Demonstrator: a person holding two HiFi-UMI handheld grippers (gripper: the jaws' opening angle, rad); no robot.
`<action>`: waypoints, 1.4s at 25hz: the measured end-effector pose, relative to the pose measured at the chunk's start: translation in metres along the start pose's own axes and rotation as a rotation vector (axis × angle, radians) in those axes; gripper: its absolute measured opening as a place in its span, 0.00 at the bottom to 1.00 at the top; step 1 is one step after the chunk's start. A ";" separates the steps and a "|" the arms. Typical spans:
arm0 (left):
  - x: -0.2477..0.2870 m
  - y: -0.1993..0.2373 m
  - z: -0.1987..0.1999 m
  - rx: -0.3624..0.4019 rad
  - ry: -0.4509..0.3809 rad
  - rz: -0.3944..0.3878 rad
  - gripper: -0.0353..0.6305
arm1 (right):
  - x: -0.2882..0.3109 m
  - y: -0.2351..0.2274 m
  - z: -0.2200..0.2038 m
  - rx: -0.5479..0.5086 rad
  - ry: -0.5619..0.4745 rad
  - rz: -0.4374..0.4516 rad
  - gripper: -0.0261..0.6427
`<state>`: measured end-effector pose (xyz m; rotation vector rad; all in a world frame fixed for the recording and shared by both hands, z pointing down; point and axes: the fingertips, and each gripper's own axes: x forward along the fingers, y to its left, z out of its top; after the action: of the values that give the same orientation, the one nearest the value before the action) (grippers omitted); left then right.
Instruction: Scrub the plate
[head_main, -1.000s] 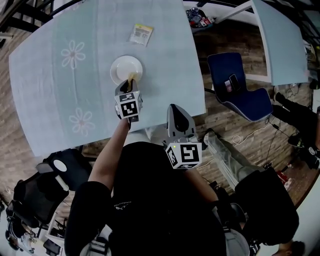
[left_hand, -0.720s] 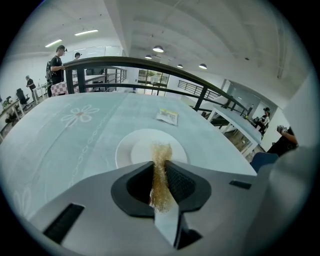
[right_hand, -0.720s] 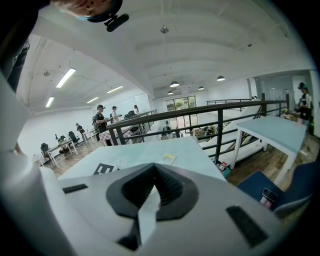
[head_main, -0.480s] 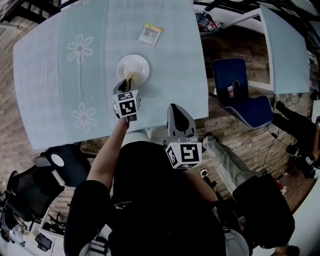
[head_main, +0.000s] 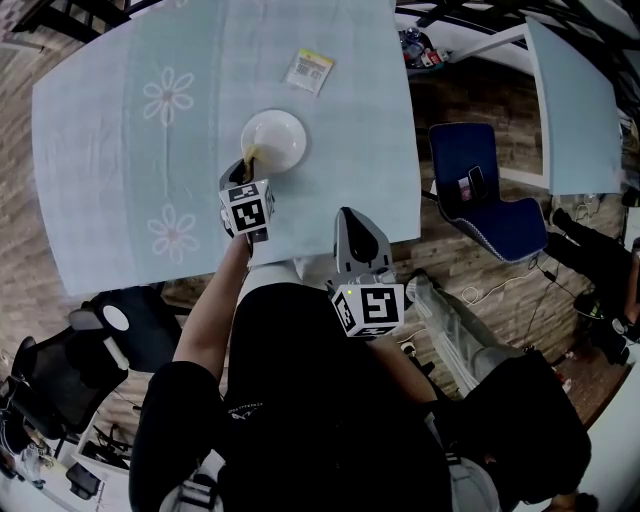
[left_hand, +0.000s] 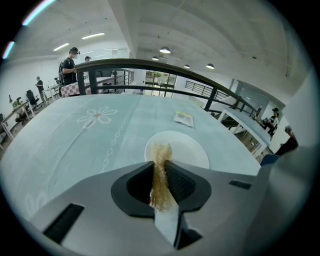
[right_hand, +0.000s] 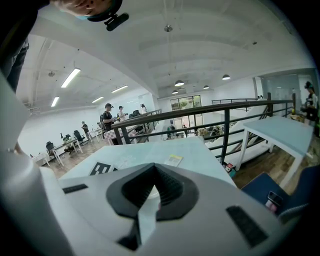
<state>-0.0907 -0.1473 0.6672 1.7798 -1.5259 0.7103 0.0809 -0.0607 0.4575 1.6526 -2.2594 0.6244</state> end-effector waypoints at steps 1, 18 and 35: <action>0.000 0.003 0.001 -0.001 -0.003 0.005 0.16 | 0.000 0.001 0.000 0.000 0.000 0.001 0.05; -0.008 0.041 0.014 -0.003 -0.036 0.102 0.16 | 0.000 0.003 0.008 -0.001 -0.029 0.008 0.05; -0.089 -0.001 -0.022 -0.040 -0.135 0.045 0.16 | -0.053 0.013 0.010 -0.043 -0.103 0.084 0.05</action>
<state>-0.1040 -0.0750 0.6119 1.7993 -1.6620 0.5874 0.0849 -0.0184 0.4223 1.6114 -2.4074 0.5165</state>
